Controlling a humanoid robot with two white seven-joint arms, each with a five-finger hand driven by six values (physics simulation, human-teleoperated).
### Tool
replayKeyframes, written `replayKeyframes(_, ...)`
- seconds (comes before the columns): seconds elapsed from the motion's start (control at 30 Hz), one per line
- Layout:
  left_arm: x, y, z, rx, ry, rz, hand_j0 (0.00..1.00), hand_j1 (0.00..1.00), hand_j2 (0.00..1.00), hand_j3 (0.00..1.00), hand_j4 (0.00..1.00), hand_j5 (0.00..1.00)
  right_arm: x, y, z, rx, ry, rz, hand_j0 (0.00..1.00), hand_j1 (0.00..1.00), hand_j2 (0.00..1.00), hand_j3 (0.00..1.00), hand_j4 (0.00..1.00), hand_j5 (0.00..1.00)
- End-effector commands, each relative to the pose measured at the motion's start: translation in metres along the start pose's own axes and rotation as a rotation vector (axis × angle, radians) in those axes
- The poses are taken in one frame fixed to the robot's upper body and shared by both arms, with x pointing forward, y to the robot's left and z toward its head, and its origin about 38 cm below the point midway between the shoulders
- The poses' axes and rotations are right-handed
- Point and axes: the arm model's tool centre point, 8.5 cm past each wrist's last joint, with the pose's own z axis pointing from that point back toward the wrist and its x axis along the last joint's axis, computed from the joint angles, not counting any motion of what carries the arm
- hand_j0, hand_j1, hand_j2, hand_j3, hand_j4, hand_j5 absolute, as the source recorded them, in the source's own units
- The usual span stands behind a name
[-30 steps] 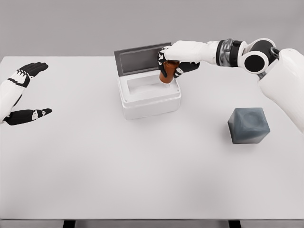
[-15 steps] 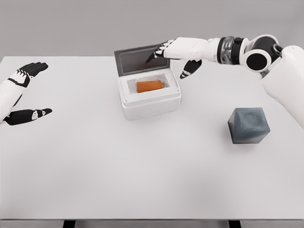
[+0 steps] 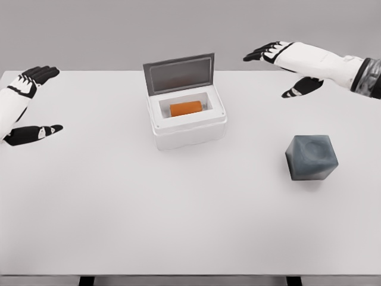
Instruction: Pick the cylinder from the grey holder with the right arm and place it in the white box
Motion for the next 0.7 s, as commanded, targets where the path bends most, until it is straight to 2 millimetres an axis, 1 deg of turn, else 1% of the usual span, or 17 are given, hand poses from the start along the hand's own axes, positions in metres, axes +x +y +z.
replayKeyframes(0.0,-0.003,-0.008,0.002,-0.027,0.011,-0.014,1.00,1.00,1.00,1.00,1.00,1.00,-0.016,-0.030,0.040,-0.083,0.057,0.026,1.00,1.00,1.00,1.00,1.00,1.00)
replayKeyframes(0.07,0.000,-0.014,-0.006,-0.044,-0.010,-0.009,1.00,1.00,1.00,1.00,1.00,1.00,-0.018,-0.020,0.043,-0.067,0.064,0.012,1.00,1.00,1.00,1.00,1.00,1.00)
replayKeyframes(0.1,0.003,-0.018,-0.010,-0.056,-0.024,-0.002,1.00,1.00,1.00,1.00,1.00,1.00,-0.021,-0.010,0.049,-0.044,0.079,0.002,1.00,1.00,1.00,1.00,1.00,1.00)
replayKeyframes(0.13,0.003,-0.023,-0.015,-0.067,-0.033,0.004,1.00,1.00,1.00,1.00,1.00,1.00,-0.019,-0.005,0.052,-0.030,0.079,0.005,1.00,1.00,1.00,1.00,1.00,1.00)
replayKeyframes(0.17,0.002,-0.025,-0.018,-0.074,-0.036,0.008,1.00,1.00,1.00,1.00,1.00,1.00,-0.013,-0.002,0.052,-0.022,0.065,0.012,1.00,1.00,1.00,1.00,1.00,1.00)
replayKeyframes(0.2,0.003,-0.031,-0.026,-0.089,-0.050,0.016,1.00,1.00,1.00,1.00,1.00,1.00,-0.006,0.009,0.054,0.003,0.052,0.014,1.00,1.00,1.00,1.00,1.00,1.00)
replayKeyframes(0.23,0.003,-0.034,-0.034,-0.101,-0.062,0.018,1.00,1.00,1.00,1.00,1.00,1.00,0.002,0.021,0.052,0.019,0.032,0.004,1.00,1.00,1.00,1.00,1.00,1.00)
replayKeyframes(0.27,0.003,-0.037,-0.037,-0.111,-0.067,0.023,1.00,1.00,1.00,1.00,1.00,1.00,0.005,0.028,0.051,0.027,0.022,-0.006,1.00,1.00,1.00,1.00,1.00,1.00)
replayKeyframes(0.33,-0.004,-0.044,-0.053,-0.138,-0.070,0.025,1.00,1.00,1.00,1.00,1.00,1.00,0.023,0.052,0.048,0.055,-0.022,-0.027,1.00,1.00,1.00,1.00,1.00,1.00)
replayKeyframes(0.4,-0.010,-0.047,-0.067,-0.162,-0.073,0.019,1.00,1.00,1.00,1.00,1.00,1.00,0.026,0.070,0.067,-0.001,0.010,-0.081,1.00,1.00,1.00,1.00,1.00,1.00)
replayKeyframes(0.43,-0.012,-0.049,-0.072,-0.173,-0.074,0.018,1.00,1.00,1.00,1.00,1.00,1.00,0.027,0.074,0.077,-0.029,0.027,-0.098,1.00,1.00,1.00,1.00,1.00,1.00)
replayKeyframes(0.47,-0.016,-0.050,-0.077,-0.183,-0.070,0.017,1.00,1.00,1.00,1.00,1.00,1.00,0.030,0.077,0.085,-0.048,0.040,-0.106,1.00,1.00,1.00,1.00,1.00,1.00)
replayKeyframes(0.5,-0.018,-0.051,-0.082,-0.196,-0.072,0.011,1.00,1.00,1.00,1.00,1.00,1.00,0.032,0.074,0.088,-0.059,0.039,-0.098,1.00,1.00,1.00,1.00,1.00,1.00)
replayKeyframes(0.57,-0.019,-0.053,-0.093,-0.215,-0.081,0.006,1.00,1.00,1.00,1.00,1.00,1.00,0.031,0.054,0.096,-0.133,0.009,-0.129,1.00,1.00,1.00,1.00,1.00,1.00)
replayKeyframes(0.6,-0.020,-0.055,-0.095,-0.222,-0.081,0.010,1.00,1.00,1.00,1.00,1.00,1.00,0.030,0.050,0.098,-0.140,0.005,-0.128,1.00,1.00,1.00,1.00,1.00,1.00)
replayKeyframes(0.63,-0.019,-0.057,-0.102,-0.234,-0.089,0.019,1.00,1.00,1.00,1.00,1.00,1.00,0.028,0.039,0.101,-0.141,0.010,-0.105,1.00,1.00,1.00,1.00,1.00,1.00)
replayKeyframes(0.67,-0.022,-0.057,-0.105,-0.245,-0.084,0.017,1.00,1.00,1.00,1.00,1.00,1.00,0.028,0.038,0.101,-0.140,0.009,-0.102,1.00,1.00,1.00,1.00,1.00,1.00)
